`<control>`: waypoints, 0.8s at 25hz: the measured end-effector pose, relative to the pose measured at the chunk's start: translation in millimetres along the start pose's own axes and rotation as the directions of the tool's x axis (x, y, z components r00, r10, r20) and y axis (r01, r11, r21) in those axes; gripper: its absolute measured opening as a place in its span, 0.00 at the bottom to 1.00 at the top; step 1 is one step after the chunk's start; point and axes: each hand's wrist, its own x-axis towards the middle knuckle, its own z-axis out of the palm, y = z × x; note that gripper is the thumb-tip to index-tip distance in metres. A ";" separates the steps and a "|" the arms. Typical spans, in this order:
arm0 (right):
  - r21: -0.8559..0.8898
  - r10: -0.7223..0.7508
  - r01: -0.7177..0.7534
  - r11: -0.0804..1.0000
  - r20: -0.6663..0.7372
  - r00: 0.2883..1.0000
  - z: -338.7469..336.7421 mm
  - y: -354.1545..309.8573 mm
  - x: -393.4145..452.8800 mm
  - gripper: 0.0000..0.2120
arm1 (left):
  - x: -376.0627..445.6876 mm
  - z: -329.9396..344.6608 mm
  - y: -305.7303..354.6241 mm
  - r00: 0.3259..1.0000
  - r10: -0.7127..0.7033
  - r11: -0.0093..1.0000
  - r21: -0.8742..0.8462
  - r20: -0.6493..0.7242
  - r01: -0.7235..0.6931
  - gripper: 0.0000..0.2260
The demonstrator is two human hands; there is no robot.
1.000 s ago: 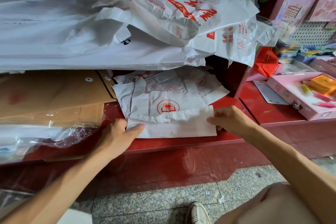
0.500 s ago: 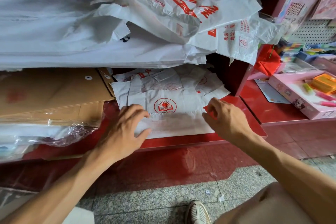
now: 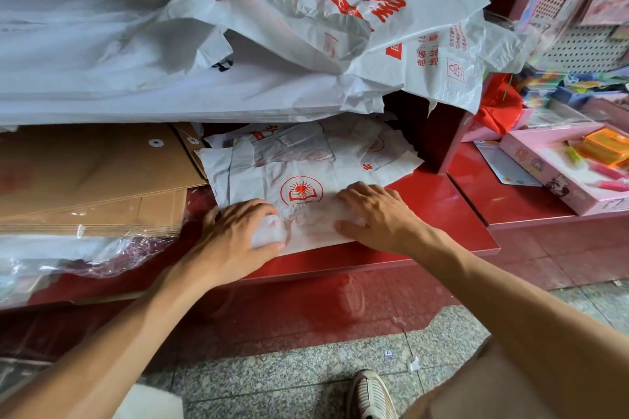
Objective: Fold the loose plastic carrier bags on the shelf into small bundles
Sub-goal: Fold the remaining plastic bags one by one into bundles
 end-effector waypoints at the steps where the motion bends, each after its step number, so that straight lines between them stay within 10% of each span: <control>1: 0.016 0.019 -0.019 1.000 -0.014 1.000 -0.2 0.1 3.4 0.30 | 1.5 0.0 -1.6 1.000 -0.010 1.000 -0.005 0.016 0.010 0.34; 9: 0.342 0.099 -0.029 0.939 -0.189 0.977 2.3 -3.1 27.4 0.16 | 0.8 2.5 -1.3 1.000 0.003 1.000 0.019 0.021 -0.003 0.34; 16: 0.067 0.042 -0.020 0.998 -0.337 0.941 4.0 -10.3 28.4 0.20 | 1.8 10.5 3.3 0.981 0.142 0.987 0.056 0.132 -0.151 0.35; 20: 0.099 -0.227 0.218 0.971 0.089 0.970 -2.7 -18.0 14.4 0.35 | 6.1 0.0 7.3 0.991 0.134 0.988 0.073 0.017 -0.135 0.35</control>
